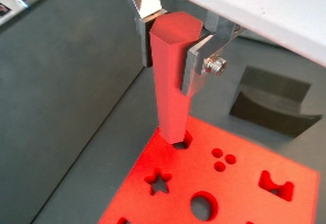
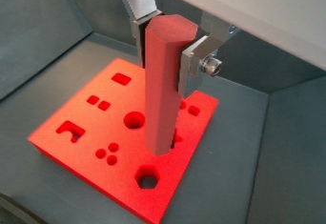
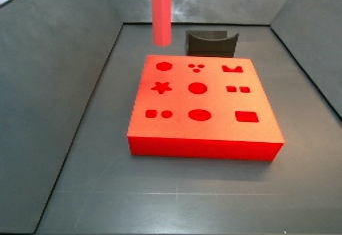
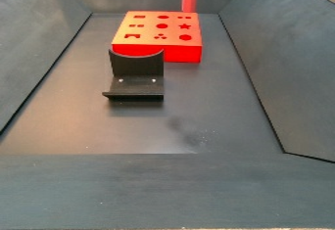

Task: Pick up the hexagon object. Move up. Place the hexagon object on the fixture. Regrasp the hexagon object. Move to above the board. Insert the hexagon object.
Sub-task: Insert the hexagon object.

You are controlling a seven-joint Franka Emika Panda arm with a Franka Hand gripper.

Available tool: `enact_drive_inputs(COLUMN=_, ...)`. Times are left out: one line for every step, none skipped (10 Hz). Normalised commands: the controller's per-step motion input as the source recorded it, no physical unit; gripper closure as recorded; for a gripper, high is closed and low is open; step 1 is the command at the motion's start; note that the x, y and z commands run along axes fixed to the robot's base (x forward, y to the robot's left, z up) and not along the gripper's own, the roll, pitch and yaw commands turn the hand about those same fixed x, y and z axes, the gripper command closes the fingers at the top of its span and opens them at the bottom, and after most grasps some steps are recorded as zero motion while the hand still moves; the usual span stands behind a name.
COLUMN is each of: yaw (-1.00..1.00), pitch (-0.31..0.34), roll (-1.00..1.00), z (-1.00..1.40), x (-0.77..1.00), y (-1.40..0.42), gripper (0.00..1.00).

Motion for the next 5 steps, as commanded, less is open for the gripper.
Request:
enact_drive_inputs(yaw=-0.19, pitch=-0.007, roll=-0.17, z=-0.56, x=-0.07, y=0.29, gripper=1.00)
enact_drive_inputs(yaw=-0.29, pitch=-0.047, roll=-0.11, z=-0.56, x=0.00, y=0.21, gripper=1.00)
enact_drive_inputs(yaw=-0.27, pitch=-0.070, roll=-0.05, z=-0.48, x=-0.02, y=0.14, gripper=1.00)
enact_drive_inputs(yaw=-0.25, pitch=-0.081, roll=-0.03, z=-0.43, x=-0.01, y=0.09, gripper=1.00)
enact_drive_inputs(yaw=-0.22, pitch=-0.060, roll=-0.02, z=-0.40, x=0.00, y=0.10, gripper=1.00)
